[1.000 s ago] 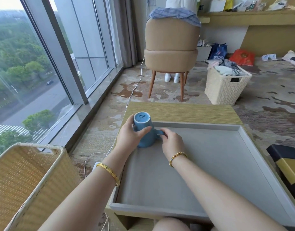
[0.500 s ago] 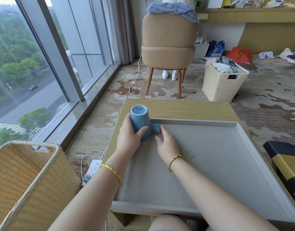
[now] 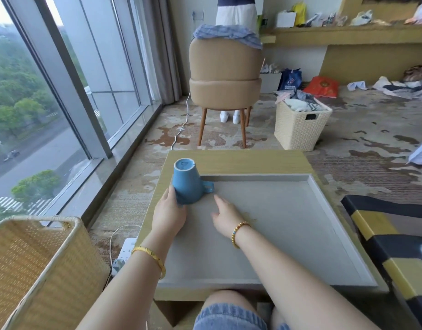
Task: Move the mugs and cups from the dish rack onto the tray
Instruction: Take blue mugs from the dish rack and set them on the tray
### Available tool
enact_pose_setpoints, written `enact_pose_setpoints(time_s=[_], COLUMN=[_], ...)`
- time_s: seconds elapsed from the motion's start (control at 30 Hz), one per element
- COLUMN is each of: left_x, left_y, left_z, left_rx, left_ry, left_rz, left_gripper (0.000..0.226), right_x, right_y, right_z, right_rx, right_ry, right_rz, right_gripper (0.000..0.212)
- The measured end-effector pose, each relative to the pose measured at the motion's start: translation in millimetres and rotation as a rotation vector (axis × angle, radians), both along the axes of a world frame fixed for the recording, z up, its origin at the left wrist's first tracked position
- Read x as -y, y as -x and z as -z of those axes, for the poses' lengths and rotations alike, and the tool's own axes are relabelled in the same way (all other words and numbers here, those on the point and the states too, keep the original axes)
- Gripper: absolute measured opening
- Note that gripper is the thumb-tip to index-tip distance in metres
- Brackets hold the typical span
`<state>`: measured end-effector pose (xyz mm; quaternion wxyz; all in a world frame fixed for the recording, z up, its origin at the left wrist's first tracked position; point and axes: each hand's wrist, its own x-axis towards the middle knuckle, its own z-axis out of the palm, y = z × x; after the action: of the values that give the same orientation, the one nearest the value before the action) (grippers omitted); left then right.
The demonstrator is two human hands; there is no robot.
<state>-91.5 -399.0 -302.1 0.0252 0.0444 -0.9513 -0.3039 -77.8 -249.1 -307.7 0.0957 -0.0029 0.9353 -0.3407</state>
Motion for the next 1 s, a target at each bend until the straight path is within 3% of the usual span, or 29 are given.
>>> enact_pose_setpoints(time_s=[0.13,0.33,0.6,0.83,1.0], left_x=[-19,-100,-253,-363,-422], left_y=[-32,-81,-169,-248,-278], left_z=[-21,-90,-157,-151,-126], left_rx=[0.076,-0.097,-0.204,-0.123,-0.049], left_ry=[0.136,-0.069,-0.337,-0.372,-0.288], left_rz=[0.004,0.188,0.520,0.794,0.889], left_gripper=[0.051,0.037,0.030,0.031,0.038], right_x=[-18,-81,-209,-327,-382], right_y=[-41,-105,-206,-292,-316], right_z=[-22,-86,-161,-170,-147], right_rx=[0.053,-0.210,-0.498,-0.569,-0.422], right_ry=[0.097,0.227,0.190,0.166,0.095], right_rz=[0.077,0.266,0.513,0.801,0.993], right_gripper=[0.050,0.032,0.027,0.027,0.029])
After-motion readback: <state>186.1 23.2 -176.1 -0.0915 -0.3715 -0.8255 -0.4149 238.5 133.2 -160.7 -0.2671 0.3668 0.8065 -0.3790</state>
